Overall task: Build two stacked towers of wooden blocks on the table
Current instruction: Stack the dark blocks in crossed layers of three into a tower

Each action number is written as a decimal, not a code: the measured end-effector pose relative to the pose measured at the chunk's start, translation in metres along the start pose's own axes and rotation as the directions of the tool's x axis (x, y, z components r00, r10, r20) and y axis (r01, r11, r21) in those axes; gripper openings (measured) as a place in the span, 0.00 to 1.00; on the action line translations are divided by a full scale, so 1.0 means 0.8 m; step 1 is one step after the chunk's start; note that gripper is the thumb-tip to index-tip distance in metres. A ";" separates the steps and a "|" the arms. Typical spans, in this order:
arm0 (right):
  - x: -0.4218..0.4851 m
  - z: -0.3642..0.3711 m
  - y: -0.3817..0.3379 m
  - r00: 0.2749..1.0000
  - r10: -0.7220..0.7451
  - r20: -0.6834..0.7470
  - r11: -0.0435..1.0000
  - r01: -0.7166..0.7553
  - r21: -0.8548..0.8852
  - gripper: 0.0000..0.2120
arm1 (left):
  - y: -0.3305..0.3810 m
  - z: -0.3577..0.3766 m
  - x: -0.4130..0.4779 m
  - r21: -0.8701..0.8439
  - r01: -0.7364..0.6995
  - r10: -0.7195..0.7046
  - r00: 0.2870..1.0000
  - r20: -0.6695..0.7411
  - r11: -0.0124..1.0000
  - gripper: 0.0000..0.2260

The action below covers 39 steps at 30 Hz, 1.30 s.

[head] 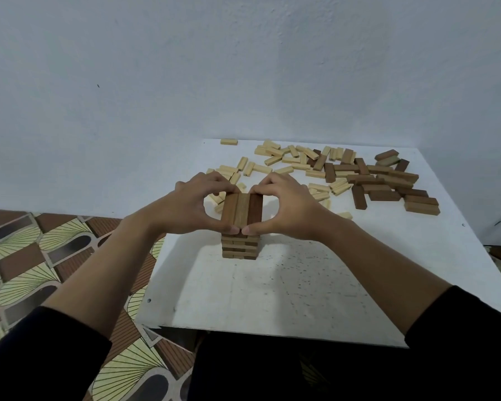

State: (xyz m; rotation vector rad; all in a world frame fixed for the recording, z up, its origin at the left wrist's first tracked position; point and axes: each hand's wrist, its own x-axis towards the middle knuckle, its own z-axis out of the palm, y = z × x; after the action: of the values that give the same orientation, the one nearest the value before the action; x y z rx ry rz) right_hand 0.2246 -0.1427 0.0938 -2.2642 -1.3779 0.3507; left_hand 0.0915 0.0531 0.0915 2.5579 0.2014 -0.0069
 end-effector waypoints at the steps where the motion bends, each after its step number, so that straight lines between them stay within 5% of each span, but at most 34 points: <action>1: 0.000 0.000 0.001 1.000 0.004 0.002 1.000 -0.004 0.002 0.37 | 0.000 0.001 0.000 0.002 0.003 -0.003 1.000 0.001 1.000 0.38; 39: -0.009 0.010 0.009 0.999 0.027 -0.038 0.993 -0.022 0.116 0.42 | -0.001 0.006 -0.004 -0.079 0.011 -0.012 1.000 -0.013 0.997 0.38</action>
State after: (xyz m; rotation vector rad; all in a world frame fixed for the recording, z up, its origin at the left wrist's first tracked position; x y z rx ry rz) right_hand 0.2234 -0.1498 0.0828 -2.1833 -1.2777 0.3822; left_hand 0.0884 0.0506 0.0870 2.4791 0.2176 0.0141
